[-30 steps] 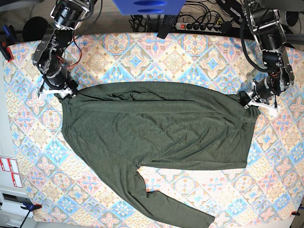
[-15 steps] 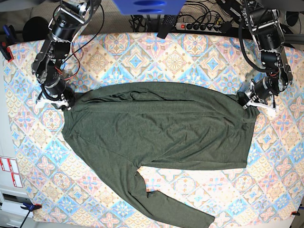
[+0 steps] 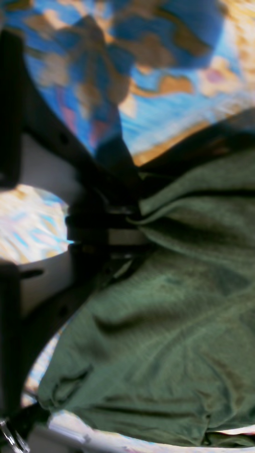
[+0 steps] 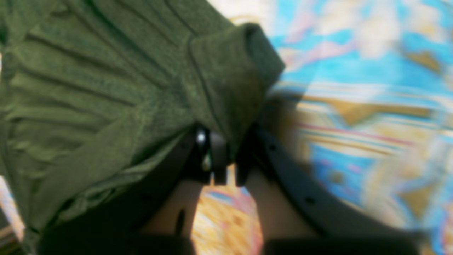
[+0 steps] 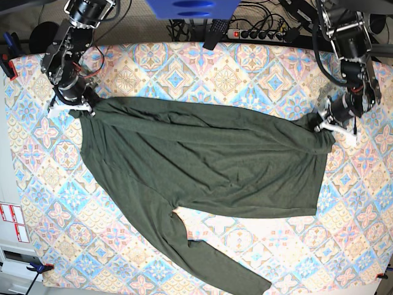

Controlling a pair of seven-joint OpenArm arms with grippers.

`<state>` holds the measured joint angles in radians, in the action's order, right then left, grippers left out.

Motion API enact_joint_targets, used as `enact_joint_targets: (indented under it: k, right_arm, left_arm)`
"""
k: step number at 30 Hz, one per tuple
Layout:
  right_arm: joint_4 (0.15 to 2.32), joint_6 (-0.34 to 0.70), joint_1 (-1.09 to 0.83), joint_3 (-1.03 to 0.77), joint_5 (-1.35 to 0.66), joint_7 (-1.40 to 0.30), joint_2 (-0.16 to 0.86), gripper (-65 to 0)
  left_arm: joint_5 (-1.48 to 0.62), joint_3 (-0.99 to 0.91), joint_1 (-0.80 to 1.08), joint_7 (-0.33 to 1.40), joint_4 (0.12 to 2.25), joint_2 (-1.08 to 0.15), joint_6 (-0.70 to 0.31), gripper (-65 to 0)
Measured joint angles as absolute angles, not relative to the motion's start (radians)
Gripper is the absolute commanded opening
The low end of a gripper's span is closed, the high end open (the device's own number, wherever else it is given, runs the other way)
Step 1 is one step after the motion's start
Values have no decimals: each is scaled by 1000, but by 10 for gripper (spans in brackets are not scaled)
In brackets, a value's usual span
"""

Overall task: Fold the T-shirt properly
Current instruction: 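Drag the shirt further toward the robot with both grippers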

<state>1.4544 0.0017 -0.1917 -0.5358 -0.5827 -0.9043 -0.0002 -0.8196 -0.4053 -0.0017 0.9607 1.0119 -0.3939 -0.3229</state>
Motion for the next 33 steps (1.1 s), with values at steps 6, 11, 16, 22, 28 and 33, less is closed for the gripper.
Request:
enact_joint_targets:
  k: [6,11,16,22,28,33]
  right_arm:
    - [1499,-4,-275,-549,-675,-907,-3,-650]
    - [1500,-2,-324,-624,-755,-918,-2,-650]
    - [1501,3,-362,-664,-766,-923,-3,-650]
    - [1535,2,-414,-675,-765,-934,-1,-650]
    - [1570,2,-466,-674,-764,-937,0,-650]
    - [1569,2,-459,-668,-764,-936,0,-646]
  left_arm:
    - [-807,-403,103,979,1126,-413,-329,-650]
    - [-805,-400,180,985,1195,-434,-328,-650]
    - [-804,-399,249,992,1240,-475,-329,-650]
    - [-797,-399,317,998,1277,-505,-363,-650]
    - [-798,-399,409,1006,1328,-535,-375,-650]
    - [-797,-399,413,1006,1329,-537,-374,-650]
